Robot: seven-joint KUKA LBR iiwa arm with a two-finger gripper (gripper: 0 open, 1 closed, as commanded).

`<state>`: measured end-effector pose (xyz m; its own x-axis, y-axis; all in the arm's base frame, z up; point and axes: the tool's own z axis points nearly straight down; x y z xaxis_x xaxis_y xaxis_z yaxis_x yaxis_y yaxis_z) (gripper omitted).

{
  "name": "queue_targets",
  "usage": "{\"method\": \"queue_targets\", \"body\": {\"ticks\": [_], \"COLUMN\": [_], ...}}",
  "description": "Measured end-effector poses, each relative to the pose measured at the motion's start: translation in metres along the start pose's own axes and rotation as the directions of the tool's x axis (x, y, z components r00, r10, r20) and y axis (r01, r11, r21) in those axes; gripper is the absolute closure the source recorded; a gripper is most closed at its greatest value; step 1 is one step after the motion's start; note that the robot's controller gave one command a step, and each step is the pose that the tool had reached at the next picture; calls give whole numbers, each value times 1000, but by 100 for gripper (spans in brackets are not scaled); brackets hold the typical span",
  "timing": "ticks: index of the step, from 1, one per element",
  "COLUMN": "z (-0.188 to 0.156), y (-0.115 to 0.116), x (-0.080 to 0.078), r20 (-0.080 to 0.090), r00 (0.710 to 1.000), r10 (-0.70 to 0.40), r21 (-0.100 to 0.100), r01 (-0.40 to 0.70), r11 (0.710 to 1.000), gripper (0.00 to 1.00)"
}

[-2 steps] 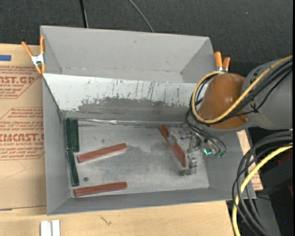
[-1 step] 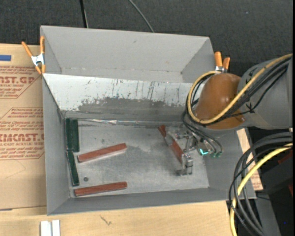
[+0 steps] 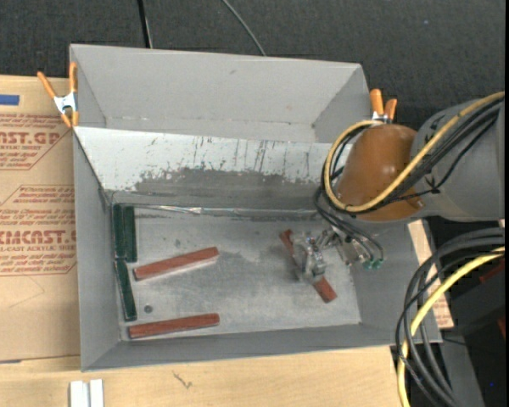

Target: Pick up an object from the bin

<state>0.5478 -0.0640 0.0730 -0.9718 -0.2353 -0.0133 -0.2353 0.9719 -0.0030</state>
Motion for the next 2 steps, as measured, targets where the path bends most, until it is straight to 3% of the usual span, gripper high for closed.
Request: {"method": "queue_targets", "body": {"ticks": [1, 2], "z": [3, 3], "y": [1, 1], "x": [3, 3], "r20": [-12, -12], "r00": [1000, 1000], "r10": [0, 0], "r21": [-3, -3], "r01": [0, 0], "r11": [1000, 1000], "gripper": [0, 0]}}
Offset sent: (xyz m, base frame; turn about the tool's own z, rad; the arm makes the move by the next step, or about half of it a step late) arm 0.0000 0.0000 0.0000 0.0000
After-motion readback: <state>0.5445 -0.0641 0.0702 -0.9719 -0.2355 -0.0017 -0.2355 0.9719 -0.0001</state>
